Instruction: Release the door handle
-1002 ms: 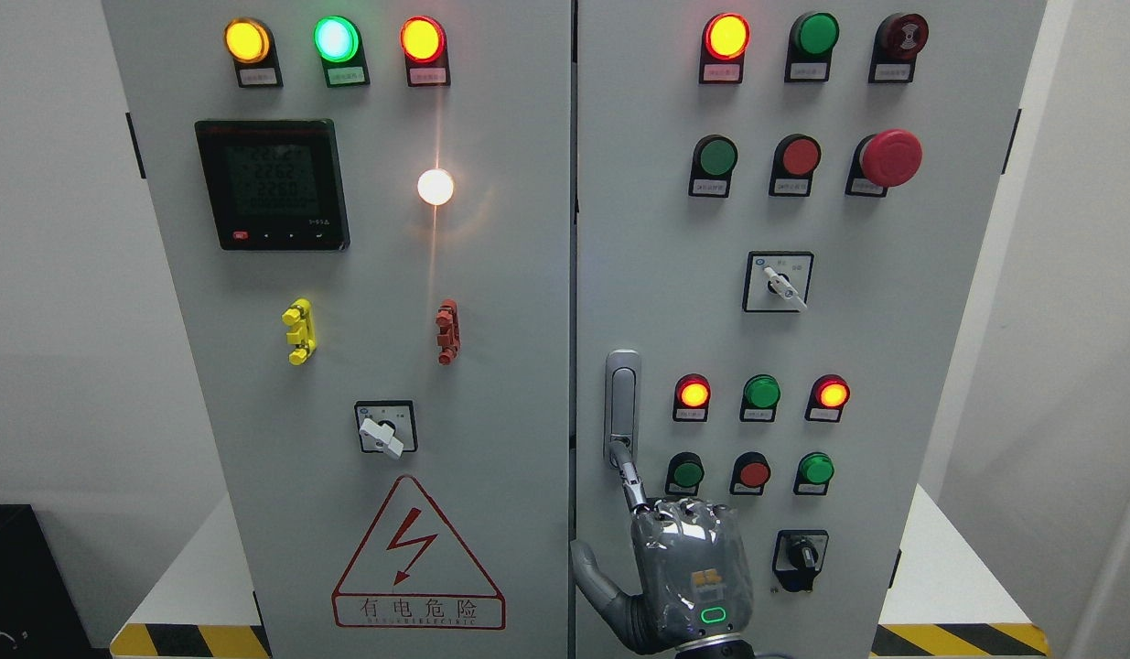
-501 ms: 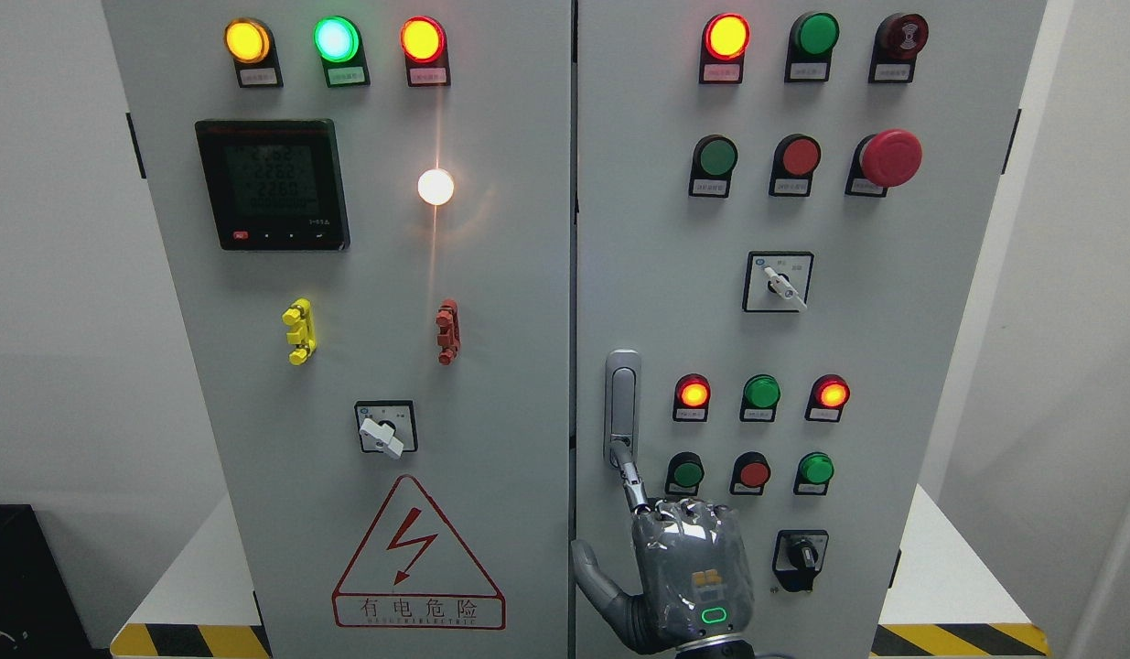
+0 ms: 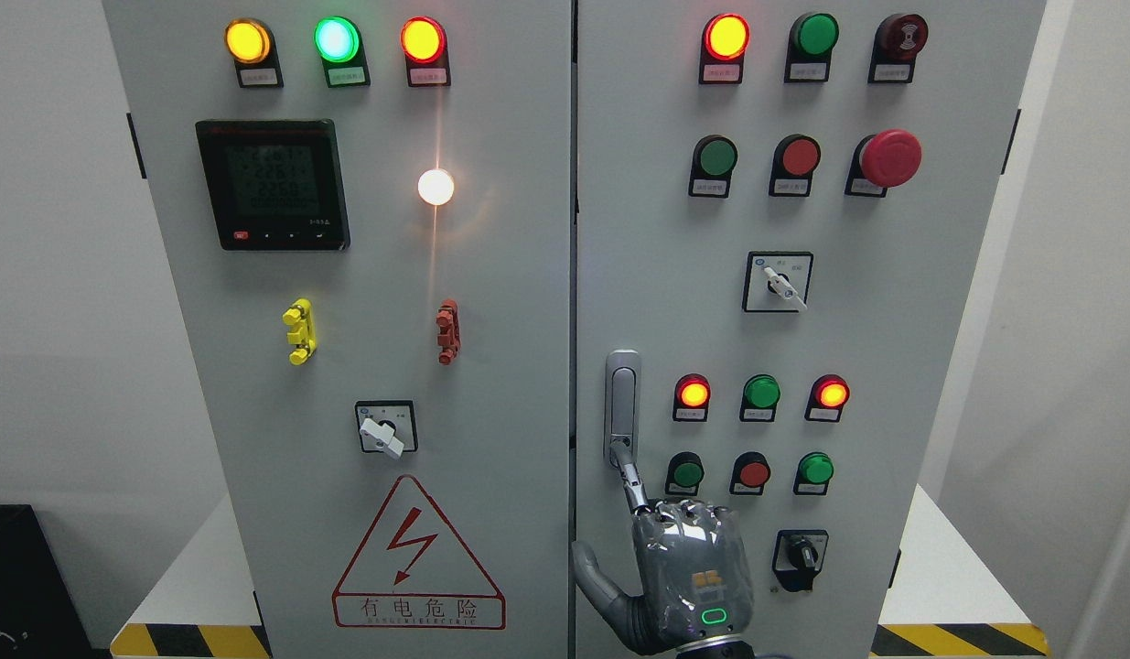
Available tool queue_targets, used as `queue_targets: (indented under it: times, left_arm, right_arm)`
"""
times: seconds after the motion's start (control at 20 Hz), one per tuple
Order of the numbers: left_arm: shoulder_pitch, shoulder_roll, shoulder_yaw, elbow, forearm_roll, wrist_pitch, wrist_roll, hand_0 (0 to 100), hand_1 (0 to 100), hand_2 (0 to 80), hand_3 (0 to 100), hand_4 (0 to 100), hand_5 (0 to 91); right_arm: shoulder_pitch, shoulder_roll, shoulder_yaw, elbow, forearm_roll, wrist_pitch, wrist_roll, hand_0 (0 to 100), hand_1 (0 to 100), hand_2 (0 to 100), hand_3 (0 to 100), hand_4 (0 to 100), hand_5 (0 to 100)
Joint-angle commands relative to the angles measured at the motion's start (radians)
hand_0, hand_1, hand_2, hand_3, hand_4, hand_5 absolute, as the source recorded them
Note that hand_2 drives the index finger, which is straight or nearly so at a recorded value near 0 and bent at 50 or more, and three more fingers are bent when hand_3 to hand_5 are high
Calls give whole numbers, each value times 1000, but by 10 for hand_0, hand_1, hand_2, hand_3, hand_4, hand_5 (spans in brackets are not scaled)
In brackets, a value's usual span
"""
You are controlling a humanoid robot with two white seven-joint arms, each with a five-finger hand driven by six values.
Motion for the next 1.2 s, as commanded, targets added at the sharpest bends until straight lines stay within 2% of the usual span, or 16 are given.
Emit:
queue_targets:
  times: [0.0,1.15]
  left_arm:
    - [17,0,0,0,-1,0,0,120,556,0,0,0,0]
    - [17,0,0,0,1,0,0,120,556,0,0,0,0]
  right_arm:
    - [1,0,-2,6,0,0,11,341,216,136,1000,1000,1000]
    - [4,0,-4,18,0,11,13,348,216,146,1000,1000,1000]
